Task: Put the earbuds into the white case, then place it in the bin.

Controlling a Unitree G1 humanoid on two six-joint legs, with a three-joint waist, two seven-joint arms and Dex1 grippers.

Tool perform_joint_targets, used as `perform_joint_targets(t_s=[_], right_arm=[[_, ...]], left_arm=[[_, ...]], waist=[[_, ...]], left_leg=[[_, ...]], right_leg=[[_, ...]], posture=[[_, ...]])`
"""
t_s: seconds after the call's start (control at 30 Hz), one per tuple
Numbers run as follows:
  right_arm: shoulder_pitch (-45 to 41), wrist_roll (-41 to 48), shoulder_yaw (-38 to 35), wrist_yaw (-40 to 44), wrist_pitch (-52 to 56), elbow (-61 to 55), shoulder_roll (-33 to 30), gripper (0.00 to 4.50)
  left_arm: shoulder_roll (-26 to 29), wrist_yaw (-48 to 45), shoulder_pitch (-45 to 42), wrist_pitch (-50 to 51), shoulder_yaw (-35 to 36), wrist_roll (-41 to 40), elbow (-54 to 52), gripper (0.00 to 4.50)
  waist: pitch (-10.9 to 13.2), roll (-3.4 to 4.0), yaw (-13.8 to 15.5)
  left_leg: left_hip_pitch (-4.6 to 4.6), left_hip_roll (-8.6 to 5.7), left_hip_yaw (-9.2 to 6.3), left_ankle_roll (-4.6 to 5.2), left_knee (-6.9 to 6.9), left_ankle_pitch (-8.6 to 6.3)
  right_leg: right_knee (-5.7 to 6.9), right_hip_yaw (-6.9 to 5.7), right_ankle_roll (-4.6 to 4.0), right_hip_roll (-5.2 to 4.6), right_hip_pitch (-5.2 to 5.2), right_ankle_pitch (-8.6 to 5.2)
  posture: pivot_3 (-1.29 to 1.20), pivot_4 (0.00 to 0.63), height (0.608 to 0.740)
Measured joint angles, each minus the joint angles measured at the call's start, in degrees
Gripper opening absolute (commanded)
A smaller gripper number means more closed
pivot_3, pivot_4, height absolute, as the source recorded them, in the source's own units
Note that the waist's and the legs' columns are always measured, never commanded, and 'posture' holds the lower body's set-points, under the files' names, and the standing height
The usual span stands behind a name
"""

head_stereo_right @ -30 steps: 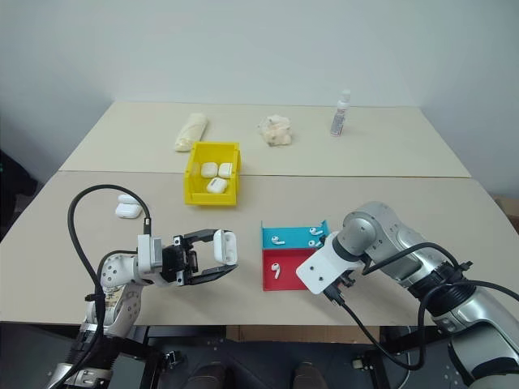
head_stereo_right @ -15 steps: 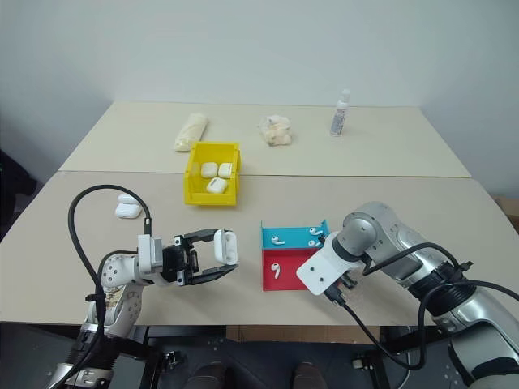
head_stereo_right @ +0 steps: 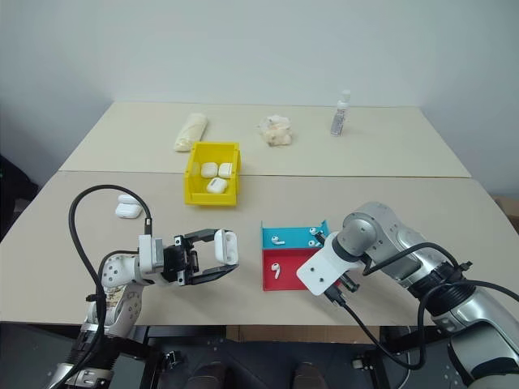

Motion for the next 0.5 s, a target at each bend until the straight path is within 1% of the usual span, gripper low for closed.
perform_joint_targets(t_s=[0.33, 0.47, 0.5], right_arm=[[0.56, 0.13, -0.56, -0.99, 0.50, -0.52, 0.00, 0.66], [2.47, 7.14, -6.26, -1.32, 6.13, -5.45, 0.01, 0.66], [2.59, 10.29, -8.99, -1.86, 8.92, -7.12, 0.31, 0.66]], left_arm=[[-0.16, -0.02, -0.03, -0.84, -0.01, 0.01, 0.72, 2.79], [-1.23, 0.23, -0.74, -0.14, 0.00, -1.40, 0.46, 2.79], [-1.54, 0.57, -0.96, 0.86, -0.01, -2.23, -0.34, 2.79]], waist=[[0.00, 0.00, 0.00], [0.00, 0.00, 0.04], [0.01, 0.00, 0.05]], left_leg=[[0.01, 0.00, 0.00, 0.00, 0.00, 0.00], [-0.03, 0.00, -0.02, 0.00, 0.00, 0.00], [-0.07, 0.01, -0.04, 0.00, 0.02, 0.00]], right_leg=[[0.01, 0.00, 0.00, 0.00, 0.00, 0.00], [-0.01, 0.00, 0.00, 0.00, -0.01, 0.00], [0.00, 0.00, 0.00, 0.00, -0.03, 0.01]], posture=[[0.00, 0.150, 0.740], [0.00, 0.150, 0.740], [0.00, 0.150, 0.740]])
